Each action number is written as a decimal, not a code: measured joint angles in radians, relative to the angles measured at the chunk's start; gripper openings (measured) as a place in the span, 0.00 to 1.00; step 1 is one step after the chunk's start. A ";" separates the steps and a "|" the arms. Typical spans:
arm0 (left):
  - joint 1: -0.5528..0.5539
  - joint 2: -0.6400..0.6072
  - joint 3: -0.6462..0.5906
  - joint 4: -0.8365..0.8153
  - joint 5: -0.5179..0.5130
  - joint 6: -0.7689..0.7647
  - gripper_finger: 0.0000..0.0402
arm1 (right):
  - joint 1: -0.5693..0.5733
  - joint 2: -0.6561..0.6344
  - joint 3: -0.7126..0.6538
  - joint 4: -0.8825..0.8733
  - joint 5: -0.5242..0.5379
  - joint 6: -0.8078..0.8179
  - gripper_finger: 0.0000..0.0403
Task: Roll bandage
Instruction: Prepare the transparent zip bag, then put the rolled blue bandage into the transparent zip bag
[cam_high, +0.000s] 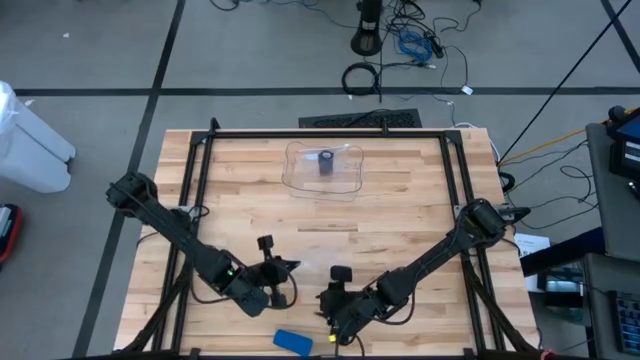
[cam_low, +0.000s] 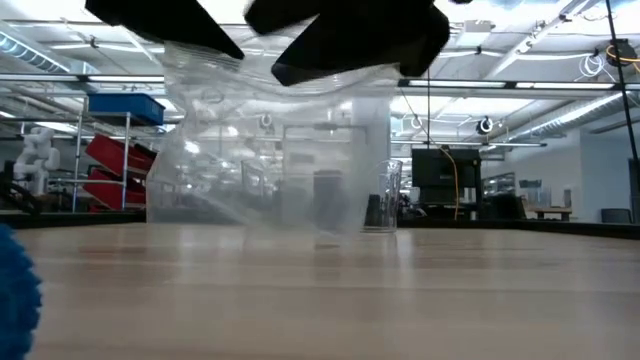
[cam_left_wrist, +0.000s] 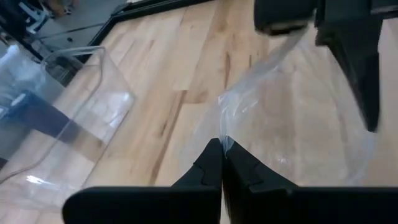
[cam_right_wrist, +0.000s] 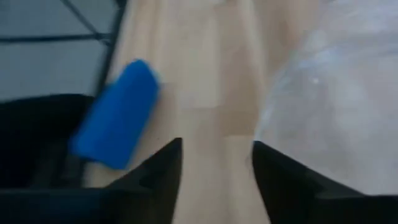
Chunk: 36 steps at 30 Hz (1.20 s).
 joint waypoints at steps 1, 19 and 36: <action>0.000 0.012 0.000 0.016 0.000 0.001 0.00 | -0.001 0.002 0.000 0.014 -0.044 0.033 0.47; 0.005 0.087 0.000 -0.078 -0.005 -0.109 0.00 | -0.031 0.167 0.000 0.393 -0.421 0.190 0.79; 0.032 0.083 0.000 -0.168 0.055 -0.214 0.00 | -0.032 0.216 0.000 0.387 -0.430 0.127 0.78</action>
